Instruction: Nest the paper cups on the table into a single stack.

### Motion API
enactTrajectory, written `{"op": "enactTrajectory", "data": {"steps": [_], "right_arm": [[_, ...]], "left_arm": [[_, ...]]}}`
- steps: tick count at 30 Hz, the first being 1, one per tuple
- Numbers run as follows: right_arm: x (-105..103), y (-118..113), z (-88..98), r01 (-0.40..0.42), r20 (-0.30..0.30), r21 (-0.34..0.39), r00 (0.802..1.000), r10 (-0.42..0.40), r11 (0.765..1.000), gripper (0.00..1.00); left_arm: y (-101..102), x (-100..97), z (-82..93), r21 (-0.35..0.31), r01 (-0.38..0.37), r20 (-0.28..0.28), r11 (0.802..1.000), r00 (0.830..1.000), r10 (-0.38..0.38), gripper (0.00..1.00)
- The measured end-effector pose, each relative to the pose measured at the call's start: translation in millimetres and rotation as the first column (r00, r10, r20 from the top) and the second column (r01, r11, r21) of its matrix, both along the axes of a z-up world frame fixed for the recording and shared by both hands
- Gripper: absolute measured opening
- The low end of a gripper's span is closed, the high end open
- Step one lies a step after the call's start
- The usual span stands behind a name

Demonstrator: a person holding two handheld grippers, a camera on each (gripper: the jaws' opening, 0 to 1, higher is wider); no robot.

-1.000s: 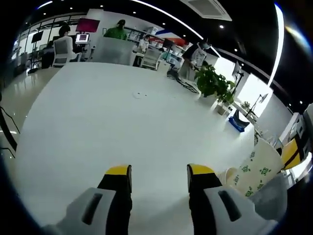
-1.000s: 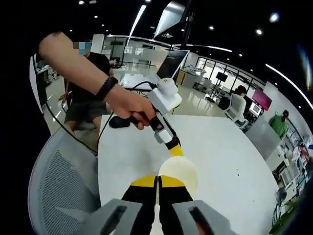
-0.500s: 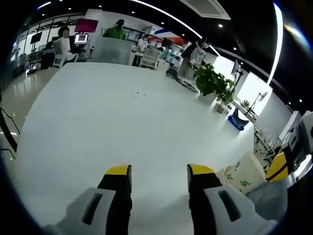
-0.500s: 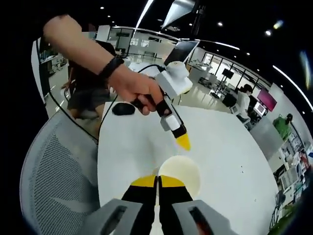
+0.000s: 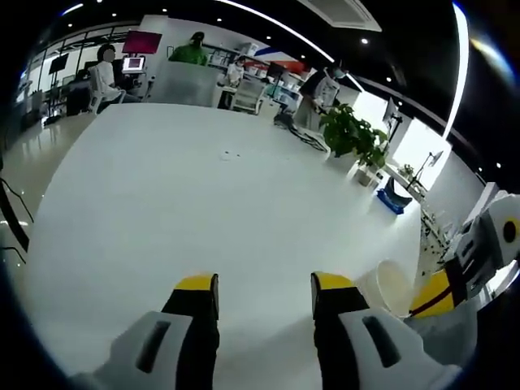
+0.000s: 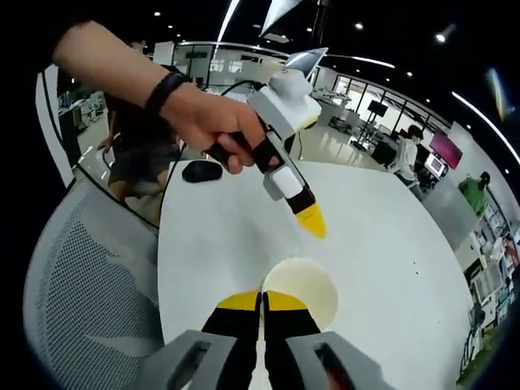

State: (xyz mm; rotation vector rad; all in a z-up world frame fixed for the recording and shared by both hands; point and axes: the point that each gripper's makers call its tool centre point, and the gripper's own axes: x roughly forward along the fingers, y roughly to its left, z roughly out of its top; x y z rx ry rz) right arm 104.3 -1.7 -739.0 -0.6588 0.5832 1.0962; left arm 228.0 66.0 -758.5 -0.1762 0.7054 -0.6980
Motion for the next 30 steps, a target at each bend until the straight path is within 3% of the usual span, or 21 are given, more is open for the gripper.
{"op": "enactTrajectory", "data": {"steps": [18, 25, 30], "right_arm": [[-0.8, 1.8, -11.0, 0.017, -0.062, -0.015, 0.998, -0.018, 1.000, 0.00], [-0.3, -3.2, -14.9, 0.041, -0.099, -0.016, 0.994, -0.043, 0.999, 0.07], [4.5, -4.6, -26.5, 0.027, -0.090, -0.049, 0.995, -0.031, 0.998, 0.10]], "left_arm": [[-0.2, -4.8, -2.8, -0.001, 0.006, -0.013, 1.000, 1.000, -0.006, 0.43], [-1.0, -5.0, -3.1, -0.003, 0.009, -0.016, 1.000, 1.000, -0.009, 0.43], [-5.3, -9.4, -2.0, -0.005, 0.015, -0.018, 1.000, 1.000, -0.015, 0.43]]}}
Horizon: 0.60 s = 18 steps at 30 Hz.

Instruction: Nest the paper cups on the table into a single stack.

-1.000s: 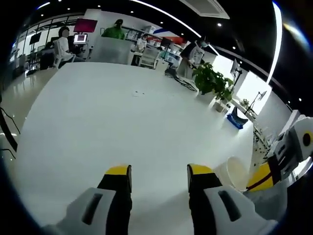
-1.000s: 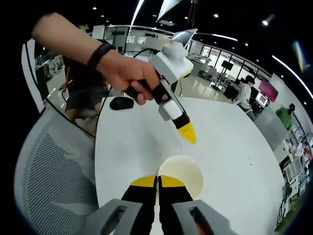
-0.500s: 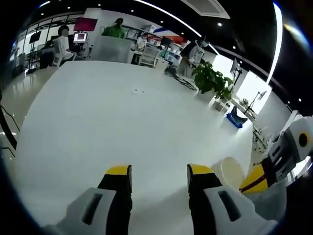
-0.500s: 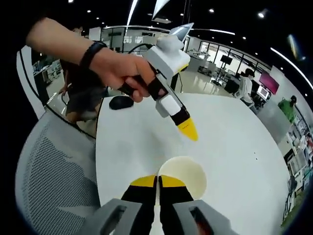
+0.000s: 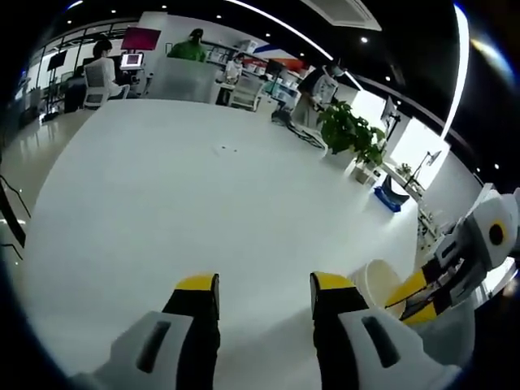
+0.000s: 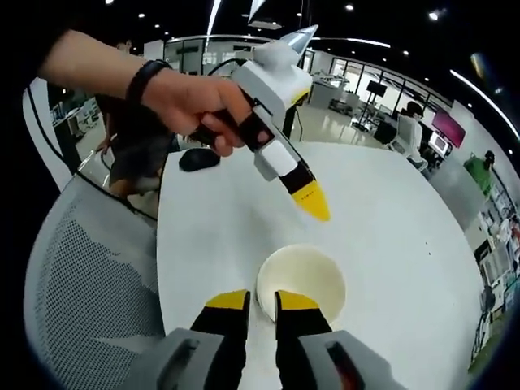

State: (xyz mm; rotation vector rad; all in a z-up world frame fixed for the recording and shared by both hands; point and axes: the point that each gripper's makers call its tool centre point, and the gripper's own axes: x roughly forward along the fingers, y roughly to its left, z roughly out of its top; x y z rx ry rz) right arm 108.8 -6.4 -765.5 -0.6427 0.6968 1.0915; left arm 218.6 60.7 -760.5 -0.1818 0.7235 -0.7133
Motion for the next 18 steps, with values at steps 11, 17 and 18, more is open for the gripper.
{"op": "enactTrajectory", "data": {"steps": [11, 17, 18], "right_arm": [[-6.0, 13.3, -3.8, -0.097, 0.013, -0.045, 0.995, 0.098, 0.994, 0.19], [-4.0, 8.9, 18.0, -0.049, 0.018, 0.085, 0.999, 0.047, 0.995, 0.33], [-3.2, 6.0, 22.6, -0.042, 0.028, 0.100, 0.999, 0.039, 0.994, 0.36]], "left_arm": [[-3.1, -5.3, -2.5, 0.015, 0.028, 0.005, 0.999, 1.000, -0.028, 0.45], [-3.9, -23.7, -14.0, 0.080, 0.129, 0.027, 0.988, 0.991, -0.131, 0.50], [-6.5, -30.4, -12.7, 0.097, 0.155, 0.037, 0.983, 0.987, -0.159, 0.52]]}}
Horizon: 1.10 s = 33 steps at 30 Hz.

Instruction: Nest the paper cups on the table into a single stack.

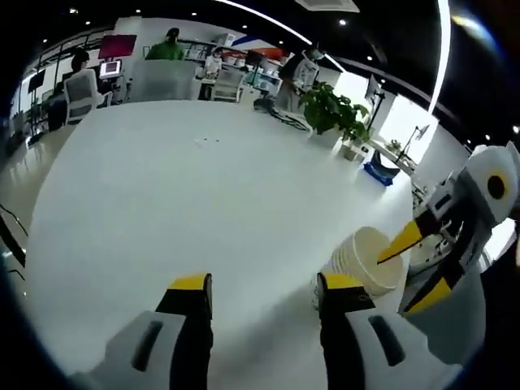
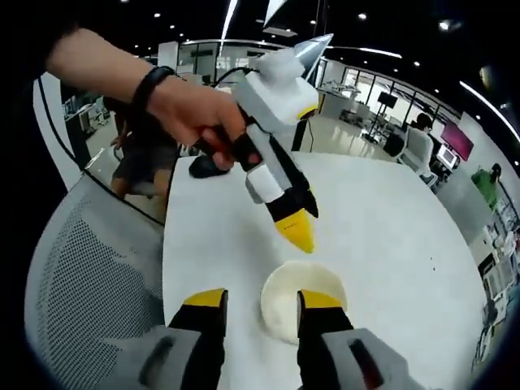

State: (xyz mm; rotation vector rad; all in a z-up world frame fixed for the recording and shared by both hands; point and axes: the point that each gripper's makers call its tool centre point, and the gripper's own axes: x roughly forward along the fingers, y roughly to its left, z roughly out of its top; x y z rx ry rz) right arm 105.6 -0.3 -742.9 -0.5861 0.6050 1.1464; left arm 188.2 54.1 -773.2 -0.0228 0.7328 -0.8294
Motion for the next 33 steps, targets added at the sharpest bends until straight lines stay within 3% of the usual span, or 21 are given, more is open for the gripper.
{"op": "enactTrajectory", "data": {"steps": [5, 7, 9, 12, 14, 20, 26, 27, 33], "right_arm": [[9.4, -29.7, 13.9, 0.055, 0.036, 0.043, 0.998, -0.056, 0.998, 0.51], [14.7, -44.4, 7.0, 0.074, 0.028, 0.027, 0.997, -0.075, 0.997, 0.55], [16.3, -54.9, -2.3, 0.081, 0.022, -0.014, 0.997, -0.081, 0.997, 0.55], [19.9, -60.6, -20.7, 0.054, 0.021, -0.078, 0.998, -0.053, 0.996, 0.55], [22.1, -58.0, -30.5, 0.042, 0.014, -0.097, 0.999, -0.041, 0.994, 0.54], [21.0, -38.9, -43.7, -0.022, -0.004, -0.122, 1.000, 0.022, 0.992, 0.51], [25.3, -28.8, -38.8, -0.020, 0.003, -0.088, 1.000, 0.021, 0.996, 0.43], [30.4, -29.2, -45.6, -0.022, 0.002, -0.084, 1.000, 0.022, 0.996, 0.40], [33.1, -29.6, -45.1, -0.033, 0.007, -0.094, 0.999, 0.034, 0.995, 0.38]], "left_arm": [[-3.3, -23.9, -4.1, 0.065, 0.121, 0.041, 0.990, 0.991, -0.124, 0.58], [-5.6, -31.2, -8.7, 0.097, 0.162, 0.058, 0.982, 0.984, -0.168, 0.60], [-11.3, -44.2, -14.3, 0.156, 0.231, 0.066, 0.961, 0.968, -0.243, 0.61], [-24.9, -56.7, -20.5, 0.254, 0.343, 0.092, 0.904, 0.922, -0.375, 0.61], [-34.0, -60.4, -21.5, 0.284, 0.390, 0.105, 0.876, 0.895, -0.433, 0.61], [-54.8, -60.7, -19.7, 0.304, 0.438, 0.123, 0.846, 0.863, -0.490, 0.56], [-61.3, -58.2, -14.7, 0.305, 0.446, 0.142, 0.842, 0.853, -0.503, 0.50], [-62.4, -58.2, -14.0, 0.307, 0.448, 0.145, 0.840, 0.850, -0.506, 0.49], [-68.9, -54.1, -12.0, 0.301, 0.481, 0.163, 0.823, 0.824, -0.542, 0.37]]}}
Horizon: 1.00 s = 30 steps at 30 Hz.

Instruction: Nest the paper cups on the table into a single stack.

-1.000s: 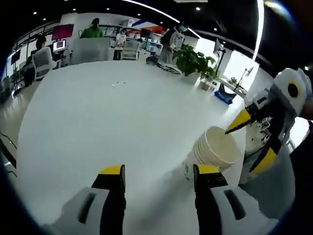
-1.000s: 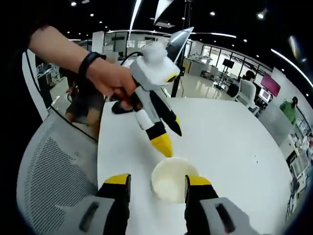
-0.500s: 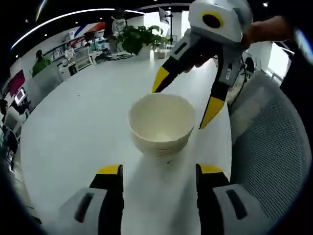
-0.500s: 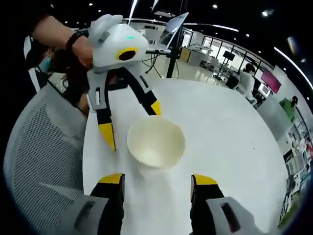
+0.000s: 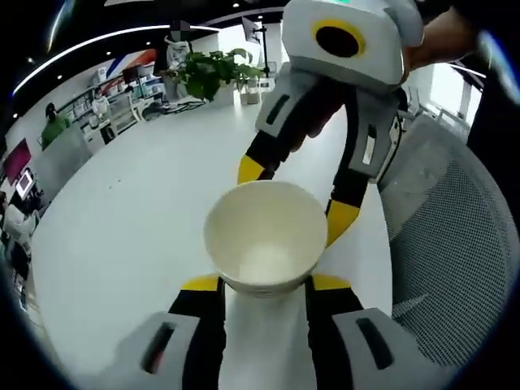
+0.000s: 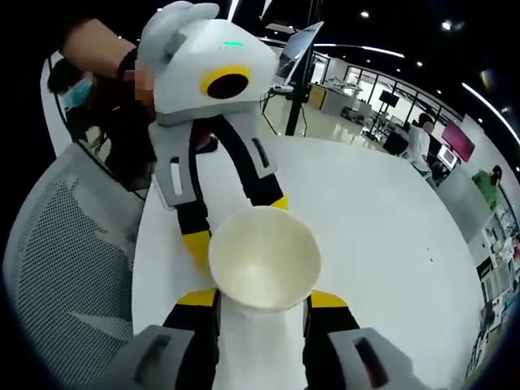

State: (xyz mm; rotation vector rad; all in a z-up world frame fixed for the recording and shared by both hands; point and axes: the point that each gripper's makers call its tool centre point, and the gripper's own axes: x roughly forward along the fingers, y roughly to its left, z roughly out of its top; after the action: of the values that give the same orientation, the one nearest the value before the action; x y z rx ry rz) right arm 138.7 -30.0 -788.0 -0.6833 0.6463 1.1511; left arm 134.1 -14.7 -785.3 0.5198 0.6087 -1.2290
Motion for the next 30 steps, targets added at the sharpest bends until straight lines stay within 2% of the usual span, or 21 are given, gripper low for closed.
{"op": "enactTrajectory", "data": {"steps": [7, 19, 21, 24, 30], "right_arm": [[17.4, -3.7, 6.9, 0.009, 0.004, -0.001, 1.000, -0.009, 1.000, 0.37], [82.8, -10.6, 12.4, 0.085, 0.003, 0.040, 0.996, -0.085, 0.996, 0.37], [94.6, -11.2, 12.1, 0.094, 0.002, 0.044, 0.996, -0.094, 0.995, 0.37], [104.8, -10.7, 11.3, 0.095, 0.003, 0.042, 0.995, -0.095, 0.995, 0.37], [117.6, -12.4, 10.4, 0.097, 0.005, 0.039, 0.995, -0.097, 0.995, 0.37]], "left_arm": [[-3.4, 19.4, 3.8, -0.015, 0.017, -0.011, 1.000, 1.000, -0.017, 0.36], [-7.2, 82.5, 13.0, -0.005, 0.004, 0.014, 1.000, 1.000, -0.004, 0.34], [-5.3, 99.8, 10.8, -0.004, 0.001, 0.018, 1.000, 1.000, -0.001, 0.34], [-4.4, 113.2, 6.8, 0.002, 0.001, 0.018, 1.000, 1.000, -0.001, 0.34], [-5.8, 127.1, 3.7, 0.006, -0.003, 0.016, 1.000, 1.000, 0.003, 0.34]]}}
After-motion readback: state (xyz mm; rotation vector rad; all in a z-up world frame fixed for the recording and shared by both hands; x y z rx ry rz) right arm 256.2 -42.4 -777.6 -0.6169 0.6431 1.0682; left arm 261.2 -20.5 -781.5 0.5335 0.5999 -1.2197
